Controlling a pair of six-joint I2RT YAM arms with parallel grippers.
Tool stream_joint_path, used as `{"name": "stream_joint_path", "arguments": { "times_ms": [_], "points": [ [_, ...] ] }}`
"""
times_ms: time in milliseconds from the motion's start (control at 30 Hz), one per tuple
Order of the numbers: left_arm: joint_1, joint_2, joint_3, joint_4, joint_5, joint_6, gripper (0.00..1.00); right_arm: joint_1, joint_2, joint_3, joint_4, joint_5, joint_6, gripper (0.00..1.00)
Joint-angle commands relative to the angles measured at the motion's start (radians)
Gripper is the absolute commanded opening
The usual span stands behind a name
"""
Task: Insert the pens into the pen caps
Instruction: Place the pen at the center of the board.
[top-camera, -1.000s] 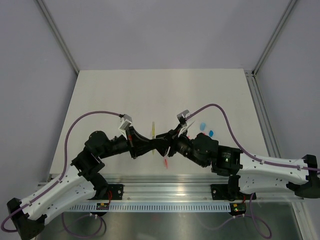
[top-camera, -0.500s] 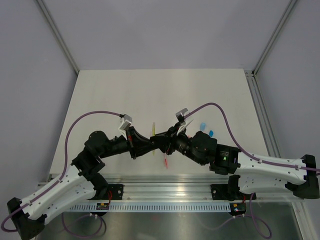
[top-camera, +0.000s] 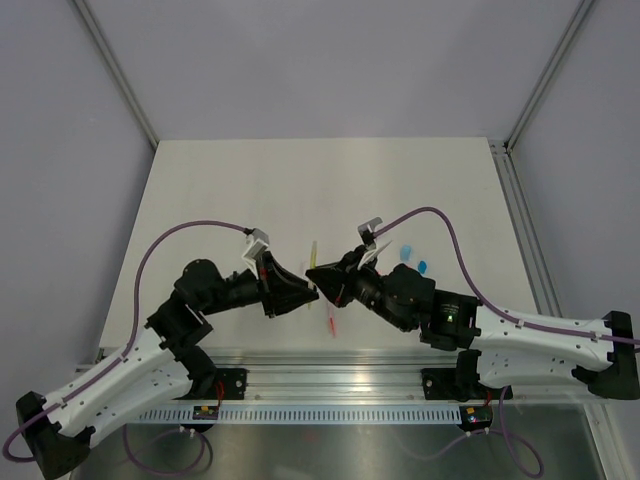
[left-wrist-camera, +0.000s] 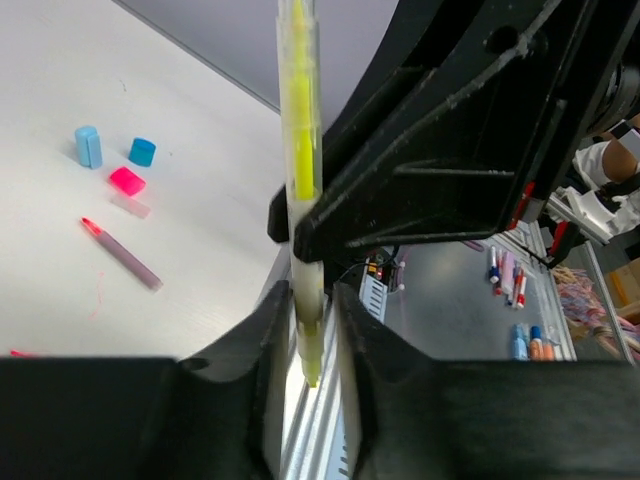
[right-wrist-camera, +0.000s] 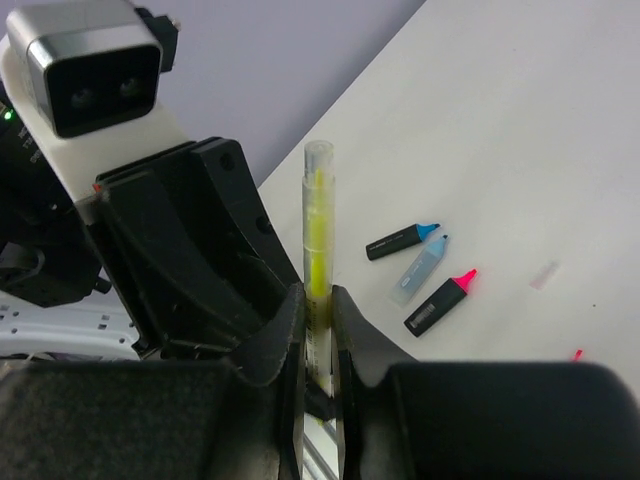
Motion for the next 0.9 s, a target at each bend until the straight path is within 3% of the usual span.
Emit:
{"name": "stream_joint_path", "arguments": {
  "times_ms": [0,100,200,467,633,867],
  "points": [
    [-0.001,-0.015,0.046,-0.034,0.019,0.031,0.41,-0.045,-0.040,-0.008,0.032,0.084,0.034,0.00],
    [-0.001,-0.029,0.087,-0.137,0.000,0.074,0.57,-0.109,-0.042,-0.019,0.006,0.050,0.058,0.00],
    [-0.001,-0.041,0.118,-0.214,-0.018,0.111,0.63,-0.167,-0.039,-0.029,-0.004,0.010,0.069,0.00],
    [-0.001,-0.050,0.242,-0.429,-0.065,0.261,0.66,-0.263,-0.008,-0.031,-0.050,-0.056,0.068,0.00],
    [-0.001,-0.096,0.285,-0.501,-0.320,0.318,0.66,-0.310,0.006,-0.072,-0.127,-0.106,0.072,0.00],
    [-0.001,-0.084,0.325,-0.525,-0.592,0.353,0.79,-0.401,0.085,-0.101,-0.202,-0.218,0.069,0.00]
  ]
}}
